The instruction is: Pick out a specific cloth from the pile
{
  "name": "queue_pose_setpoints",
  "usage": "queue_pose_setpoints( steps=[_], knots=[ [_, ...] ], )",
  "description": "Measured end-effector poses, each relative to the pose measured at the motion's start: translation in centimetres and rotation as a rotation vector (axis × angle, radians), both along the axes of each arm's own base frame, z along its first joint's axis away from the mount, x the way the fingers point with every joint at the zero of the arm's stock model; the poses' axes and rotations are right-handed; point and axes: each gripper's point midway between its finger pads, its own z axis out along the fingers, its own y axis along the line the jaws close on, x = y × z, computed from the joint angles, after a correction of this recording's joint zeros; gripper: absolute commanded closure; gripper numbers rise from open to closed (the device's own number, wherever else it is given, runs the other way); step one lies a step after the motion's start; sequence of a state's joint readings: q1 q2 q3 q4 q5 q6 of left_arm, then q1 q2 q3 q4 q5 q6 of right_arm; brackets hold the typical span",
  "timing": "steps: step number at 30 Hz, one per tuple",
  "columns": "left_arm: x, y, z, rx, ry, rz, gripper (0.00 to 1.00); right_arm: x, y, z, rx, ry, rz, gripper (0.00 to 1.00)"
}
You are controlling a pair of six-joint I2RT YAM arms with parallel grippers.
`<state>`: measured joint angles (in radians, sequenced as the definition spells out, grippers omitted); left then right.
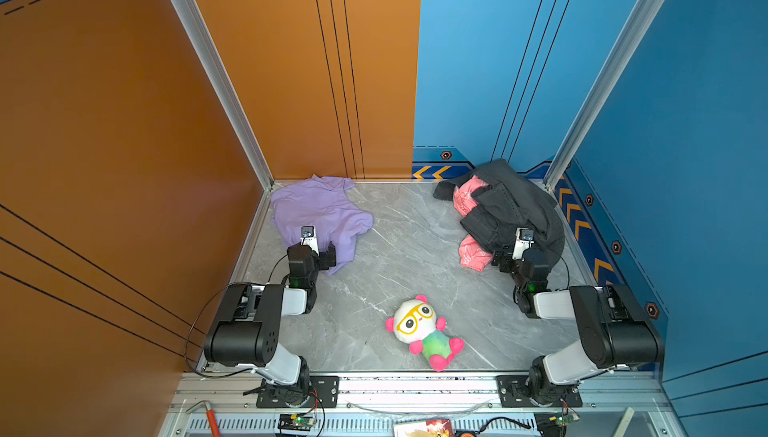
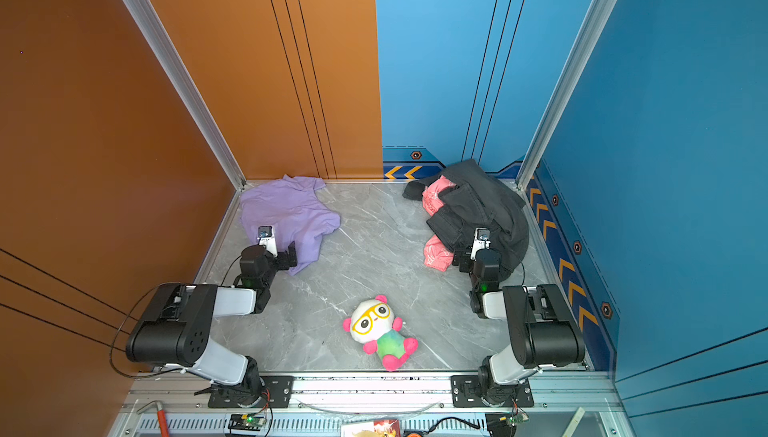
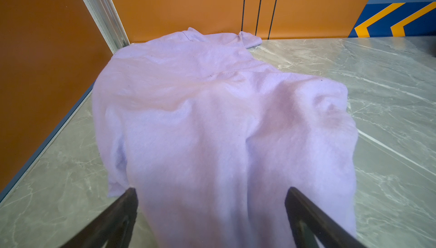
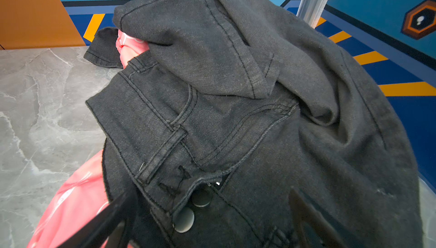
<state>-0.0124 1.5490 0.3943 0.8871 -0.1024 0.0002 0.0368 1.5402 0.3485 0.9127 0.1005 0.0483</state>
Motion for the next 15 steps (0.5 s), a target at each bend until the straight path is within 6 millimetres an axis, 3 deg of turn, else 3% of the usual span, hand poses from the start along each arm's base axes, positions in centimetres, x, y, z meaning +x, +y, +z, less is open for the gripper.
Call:
queue_pose_setpoints(
  steps=[15],
  knots=[
    [0.01, 0.00, 0.02, 0.000, -0.001, 0.000, 0.02, 0.18, -0.19, 0.17, 0.011, -0.004, 0.010, 0.00]
  ],
)
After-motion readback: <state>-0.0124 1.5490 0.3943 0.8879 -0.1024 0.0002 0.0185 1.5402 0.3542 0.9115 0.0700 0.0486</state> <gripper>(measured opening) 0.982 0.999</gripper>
